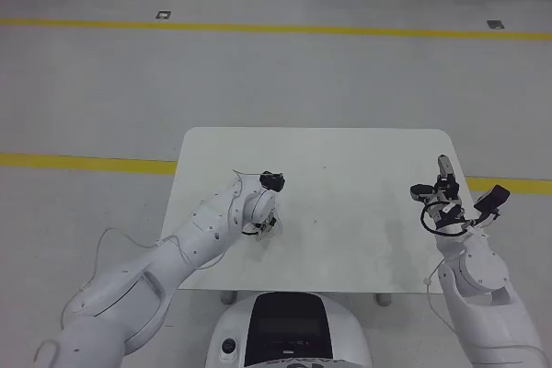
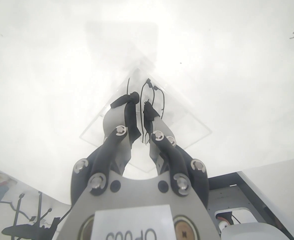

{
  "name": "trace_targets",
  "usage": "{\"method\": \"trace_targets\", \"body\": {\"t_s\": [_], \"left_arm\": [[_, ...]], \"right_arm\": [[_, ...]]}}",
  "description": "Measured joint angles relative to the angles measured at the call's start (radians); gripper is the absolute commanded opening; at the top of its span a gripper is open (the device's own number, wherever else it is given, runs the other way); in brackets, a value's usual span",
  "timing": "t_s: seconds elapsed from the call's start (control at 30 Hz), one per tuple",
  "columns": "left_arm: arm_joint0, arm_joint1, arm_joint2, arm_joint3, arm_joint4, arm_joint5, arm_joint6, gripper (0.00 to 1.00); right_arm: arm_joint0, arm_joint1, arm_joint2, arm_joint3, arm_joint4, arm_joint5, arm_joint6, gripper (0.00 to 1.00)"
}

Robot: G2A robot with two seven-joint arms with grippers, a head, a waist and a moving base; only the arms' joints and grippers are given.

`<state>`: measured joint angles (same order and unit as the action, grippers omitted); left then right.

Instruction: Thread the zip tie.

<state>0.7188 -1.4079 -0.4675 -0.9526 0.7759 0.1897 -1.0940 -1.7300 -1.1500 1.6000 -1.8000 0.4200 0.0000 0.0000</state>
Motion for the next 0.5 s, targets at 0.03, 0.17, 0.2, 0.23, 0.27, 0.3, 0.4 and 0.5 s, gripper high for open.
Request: {"method": "trace_targets", "body": {"t_s": [0.03,0.17,0.2,0.23,0.27,0.3,0.4,0.5], "left_arm": [[-0.001,-0.001,0.001,0.003,0.0,-0.001,0.0,0.09],[-0.005,-0.008,0.005,0.016,-0.003,-0.005,0.001,0.11],[-0.006,-0.009,0.005,0.02,-0.004,-0.006,0.001,0.11],[-0.007,-0.01,0.006,0.023,-0.005,-0.007,0.001,0.11],[-0.007,-0.011,0.006,0.025,-0.006,-0.008,0.002,0.11],[-0.008,-0.013,0.006,0.029,-0.007,-0.01,0.003,0.11],[-0.01,-0.016,0.007,0.038,-0.01,-0.013,0.005,0.13],[-0.011,-0.019,0.007,0.044,-0.012,-0.015,0.007,0.13]], "right_arm": [[0.0,0.0,0.0,0.0,0.0,0.0,0.0,1.0],[0.0,0.0,0.0,0.0,0.0,0.0,0.0,1.0],[0.0,0.0,0.0,0.0,0.0,0.0,0.0,1.0],[0.0,0.0,0.0,0.0,0.0,0.0,0.0,1.0],[0.0,0.0,0.0,0.0,0.0,0.0,0.0,1.0],[0.0,0.0,0.0,0.0,0.0,0.0,0.0,1.0],[0.0,0.0,0.0,0.0,0.0,0.0,0.0,1.0],[0.0,0.0,0.0,0.0,0.0,0.0,0.0,1.0]]}}
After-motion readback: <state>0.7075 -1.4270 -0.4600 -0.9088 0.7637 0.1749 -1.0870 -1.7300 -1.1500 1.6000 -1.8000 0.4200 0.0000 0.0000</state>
